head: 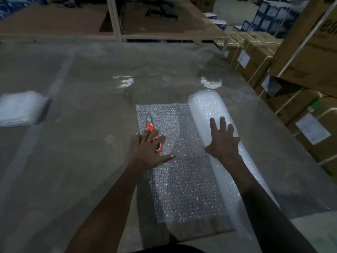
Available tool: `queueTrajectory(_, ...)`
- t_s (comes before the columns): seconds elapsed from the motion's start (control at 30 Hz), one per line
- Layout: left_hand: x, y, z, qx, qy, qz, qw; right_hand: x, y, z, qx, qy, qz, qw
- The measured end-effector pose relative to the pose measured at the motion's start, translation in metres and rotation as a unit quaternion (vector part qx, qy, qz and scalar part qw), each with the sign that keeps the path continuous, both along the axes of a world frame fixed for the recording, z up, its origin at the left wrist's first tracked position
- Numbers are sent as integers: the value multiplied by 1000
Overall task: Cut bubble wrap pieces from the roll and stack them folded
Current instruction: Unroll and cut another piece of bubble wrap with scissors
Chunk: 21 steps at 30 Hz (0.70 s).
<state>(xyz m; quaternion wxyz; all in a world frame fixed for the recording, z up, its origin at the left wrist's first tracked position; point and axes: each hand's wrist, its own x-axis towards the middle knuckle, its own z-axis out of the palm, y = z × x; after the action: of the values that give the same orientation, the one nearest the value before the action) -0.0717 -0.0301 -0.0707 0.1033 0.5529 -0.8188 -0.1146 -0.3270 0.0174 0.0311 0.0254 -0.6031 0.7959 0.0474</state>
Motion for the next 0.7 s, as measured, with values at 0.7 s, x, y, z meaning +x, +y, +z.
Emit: queueTrajectory(0.7,160,-10,4,46,-64,-26,997,116,5,-5,-10,38,4,999)
